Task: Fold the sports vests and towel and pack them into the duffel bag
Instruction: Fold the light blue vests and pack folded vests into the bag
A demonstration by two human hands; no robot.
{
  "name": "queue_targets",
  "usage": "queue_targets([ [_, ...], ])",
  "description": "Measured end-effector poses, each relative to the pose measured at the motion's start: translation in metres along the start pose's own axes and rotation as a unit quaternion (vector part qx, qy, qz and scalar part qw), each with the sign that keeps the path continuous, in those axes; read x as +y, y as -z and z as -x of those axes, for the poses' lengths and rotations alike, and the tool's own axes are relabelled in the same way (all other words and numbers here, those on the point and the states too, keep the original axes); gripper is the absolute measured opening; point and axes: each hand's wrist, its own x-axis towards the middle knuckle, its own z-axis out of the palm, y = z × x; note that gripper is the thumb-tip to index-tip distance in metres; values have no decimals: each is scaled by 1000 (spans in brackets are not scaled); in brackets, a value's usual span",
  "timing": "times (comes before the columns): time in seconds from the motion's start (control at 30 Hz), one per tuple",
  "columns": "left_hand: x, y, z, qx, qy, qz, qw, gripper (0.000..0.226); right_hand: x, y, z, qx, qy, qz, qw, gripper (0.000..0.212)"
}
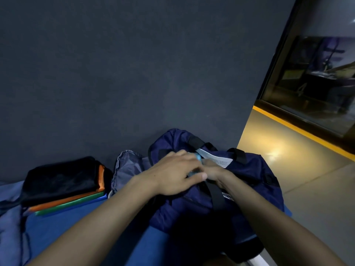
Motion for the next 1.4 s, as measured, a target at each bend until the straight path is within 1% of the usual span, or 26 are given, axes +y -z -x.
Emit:
queue_targets([
  [0.03, 1, -1, -2, -53, 13, -35, 998, 40, -3, 1, 5, 4, -10, 41, 999, 24],
  [0.1, -2, -5, 0, -128, 41, -67, 989, 45, -11, 7, 12, 9, -31, 189, 981, 45],
  [0.17, -9, -9, 4, -140, 48, -60, 987, 51, -21, 12, 17, 34, -8, 317, 948, 50],
  [0.2, -12, -11, 5, -144, 46, -51, 987, 53, -27, 14, 21, 54, 29, 354, 933, 48],
  [0.27, -15, -15, 8, -149, 48, -29, 987, 55, -35, 10, 23, 75, 122, 405, 903, 44],
  [0.33, -18, -18, 11, -146, 42, -11, 988, 52, -36, 1, 21, 80, 178, 445, 874, 58],
  [0.4, -22, -20, 14, -140, 32, 4, 990, 50, -31, -8, 15, 77, 190, 451, 868, 67],
  [0.47, -29, -24, 17, -145, 31, 8, 989, 50, -21, -22, 5, 41, 184, 460, 868, 72],
  [0.53, -35, -26, 18, -153, 28, 10, 988, 52, -13, -37, -3, 18, 153, 483, 862, 67],
  [0.6, -39, -26, 20, -152, 29, 37, 987, 54, -15, -45, -6, 22, 128, 502, 855, 65],
  [0.63, -42, -26, 22, -142, 33, 65, 987, 54, -18, -46, -4, 25, 129, 510, 850, 66],
  [0.7, -46, -22, 25, -98, 55, 130, 985, 46, -20, -44, -2, 45, 163, 509, 844, 67],
  [0.73, -46, -18, 24, -64, 67, 128, 987, 38, -20, -43, 1, 61, 186, 500, 844, 69],
  [0.8, -45, -12, 16, 10, 93, 20, 995, 24, -16, -45, 8, 91, 227, 475, 846, 79],
  [0.83, -44, -8, 10, 49, 119, -51, 990, 22, -14, -48, 11, 97, 241, 467, 845, 81],
  [0.87, -42, -6, 2, 76, 159, -113, 978, 29, -12, -52, 13, 100, 246, 465, 845, 81],
  [0.9, -42, -4, -6, 81, 206, -155, 963, 40, -10, -55, 14, 98, 244, 463, 846, 84],
  [0.97, -44, -2, -20, 38, 290, -172, 940, 61, -11, -58, 17, 86, 226, 462, 853, 86],
  [1.0, -45, -4, -25, 11, 323, -157, 933, 66, -9, -58, 16, 77, 212, 461, 858, 79],
  [1.07, -50, -8, -31, -17, 358, -114, 927, 63, -4, -60, 14, 50, 195, 464, 862, 62],
  [1.13, -55, -12, -36, 22, 352, -58, 934, 47, -2, -62, 12, 26, 185, 495, 849, 56],
  [1.2, -59, -8, -40, 126, 329, 33, 935, 29, -2, -64, 6, 1, 165, 524, 836, 60],
  [1.27, -64, -1, -42, 217, 305, 98, 922, 18, -4, -64, -1, -14, 152, 531, 834, 60],
  [1.3, -67, 1, -42, 234, 294, 101, 921, 17, -4, -62, -4, -22, 147, 528, 836, 61],
  [1.33, -69, 1, -41, 230, 288, 91, 925, 16, -5, -60, -5, -37, 141, 514, 845, 63],
  [1.4, -75, -6, -34, 189, 290, 69, 936, 15, -7, -54, -2, -58, 141, 463, 873, 64],
])
